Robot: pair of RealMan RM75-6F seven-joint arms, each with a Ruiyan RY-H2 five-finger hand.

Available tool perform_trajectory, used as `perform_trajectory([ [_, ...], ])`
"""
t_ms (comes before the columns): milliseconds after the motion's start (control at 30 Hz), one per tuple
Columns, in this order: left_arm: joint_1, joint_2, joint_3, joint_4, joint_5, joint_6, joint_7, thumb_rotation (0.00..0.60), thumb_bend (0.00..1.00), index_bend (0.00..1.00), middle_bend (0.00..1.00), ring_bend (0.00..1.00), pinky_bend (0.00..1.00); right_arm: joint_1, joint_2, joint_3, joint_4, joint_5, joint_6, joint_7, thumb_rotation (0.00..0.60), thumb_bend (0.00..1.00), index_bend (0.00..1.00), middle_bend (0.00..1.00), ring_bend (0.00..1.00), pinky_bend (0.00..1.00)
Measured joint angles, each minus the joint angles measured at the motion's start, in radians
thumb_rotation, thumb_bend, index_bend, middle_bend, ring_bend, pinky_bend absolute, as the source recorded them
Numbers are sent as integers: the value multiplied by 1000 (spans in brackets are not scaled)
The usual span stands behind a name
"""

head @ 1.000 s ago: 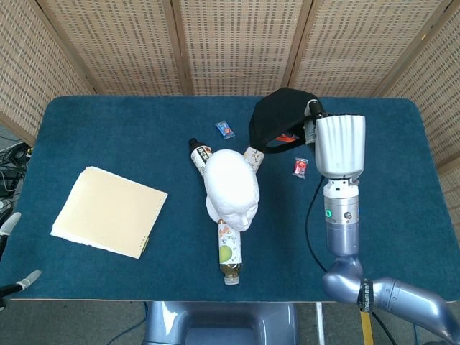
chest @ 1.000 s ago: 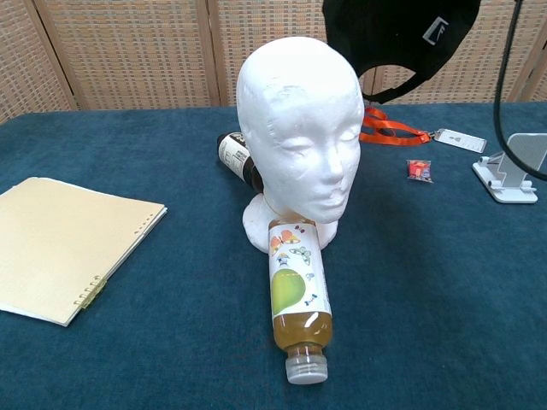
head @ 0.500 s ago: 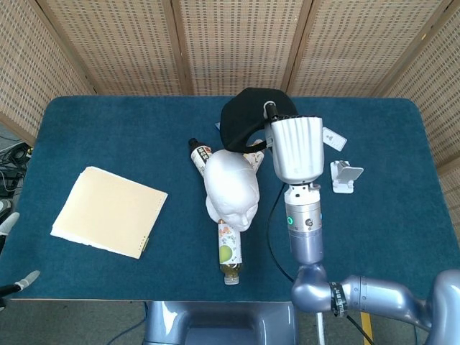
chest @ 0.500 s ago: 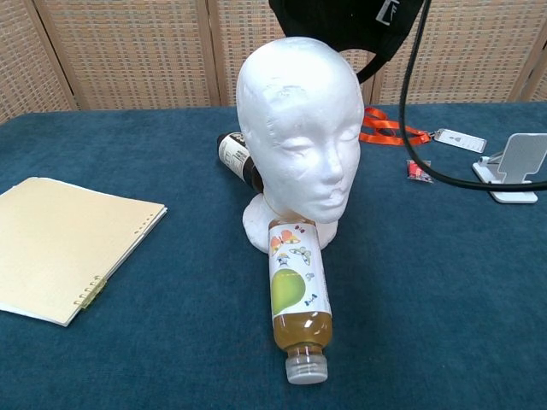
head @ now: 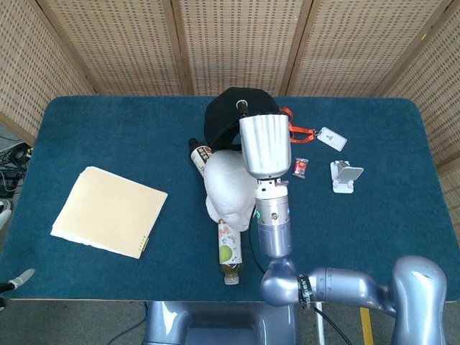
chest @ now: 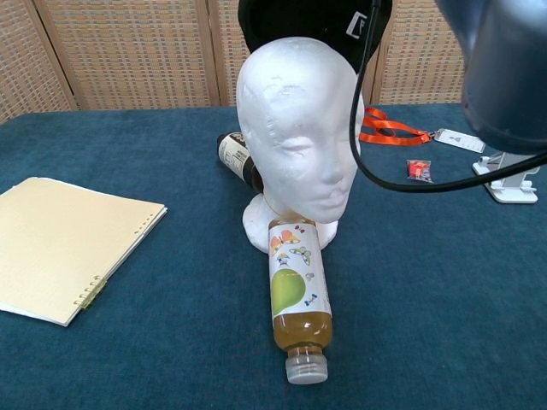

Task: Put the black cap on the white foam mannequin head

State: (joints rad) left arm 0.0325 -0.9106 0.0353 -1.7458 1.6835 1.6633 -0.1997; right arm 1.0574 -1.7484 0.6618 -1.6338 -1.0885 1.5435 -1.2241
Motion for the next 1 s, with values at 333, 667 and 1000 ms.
perform_trajectory([
  [333,-4,2,0,0,-3,-8,-4,600,0,0,0,0,0,31,-34,-42,10,27,13,-24,600,609,774,989,1000,1000],
  [667,-2,3,1,-1,-1,-4,-7,600,0,0,0,0,0,-21,10,-147,-121,-24,42,-22,600,609,774,989,1000,1000],
  [1000,-4,-3,4,-6,3,-12,13,600,0,0,0,0,0,-144,127,-309,-253,-120,56,45,600,608,773,988,1000,1000],
])
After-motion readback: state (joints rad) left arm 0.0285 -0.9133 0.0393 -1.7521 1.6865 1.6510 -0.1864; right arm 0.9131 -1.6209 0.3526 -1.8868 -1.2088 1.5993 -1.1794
